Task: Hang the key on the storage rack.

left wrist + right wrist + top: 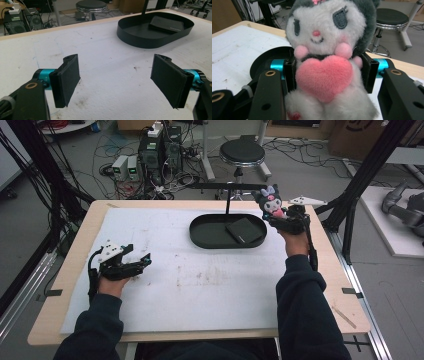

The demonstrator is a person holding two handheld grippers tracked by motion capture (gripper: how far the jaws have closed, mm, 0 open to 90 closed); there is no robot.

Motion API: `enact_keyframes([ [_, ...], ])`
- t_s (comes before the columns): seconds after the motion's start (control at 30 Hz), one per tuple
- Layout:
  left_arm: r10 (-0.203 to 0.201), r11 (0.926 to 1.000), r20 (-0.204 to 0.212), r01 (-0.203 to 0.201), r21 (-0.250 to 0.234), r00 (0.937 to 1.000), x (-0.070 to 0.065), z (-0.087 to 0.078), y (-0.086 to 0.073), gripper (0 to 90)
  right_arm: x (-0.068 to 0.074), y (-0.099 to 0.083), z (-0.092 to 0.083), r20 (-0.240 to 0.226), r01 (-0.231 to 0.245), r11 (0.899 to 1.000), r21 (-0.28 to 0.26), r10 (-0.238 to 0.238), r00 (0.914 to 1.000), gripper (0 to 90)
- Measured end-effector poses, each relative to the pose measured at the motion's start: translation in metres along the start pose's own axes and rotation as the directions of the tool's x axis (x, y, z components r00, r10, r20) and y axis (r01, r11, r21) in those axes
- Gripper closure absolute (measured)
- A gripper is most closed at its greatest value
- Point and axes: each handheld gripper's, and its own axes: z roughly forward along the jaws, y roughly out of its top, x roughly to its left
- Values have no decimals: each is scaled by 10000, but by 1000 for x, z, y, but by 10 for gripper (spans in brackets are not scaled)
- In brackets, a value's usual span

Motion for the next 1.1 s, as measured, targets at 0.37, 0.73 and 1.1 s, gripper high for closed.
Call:
enact_keyframes([
  [0.37, -34, 10000, 3, 34, -20, 10000, 0, 0, 0, 230, -8, 23, 17, 287, -148, 9998, 115, 145, 9995, 464],
  [0.73, -37, 10000, 10, 37, -22, 10000, 0, 0, 0, 230, -25, 14, 25, 1907, -945, 9909, 960, 749, 9788, 461],
  [1.1, -32, 10000, 2, 32, 32, 10000, 0, 0, 0, 230, -22, -14, 51, 2300, -657, 9747, 2135, 152, 9731, 455],
])
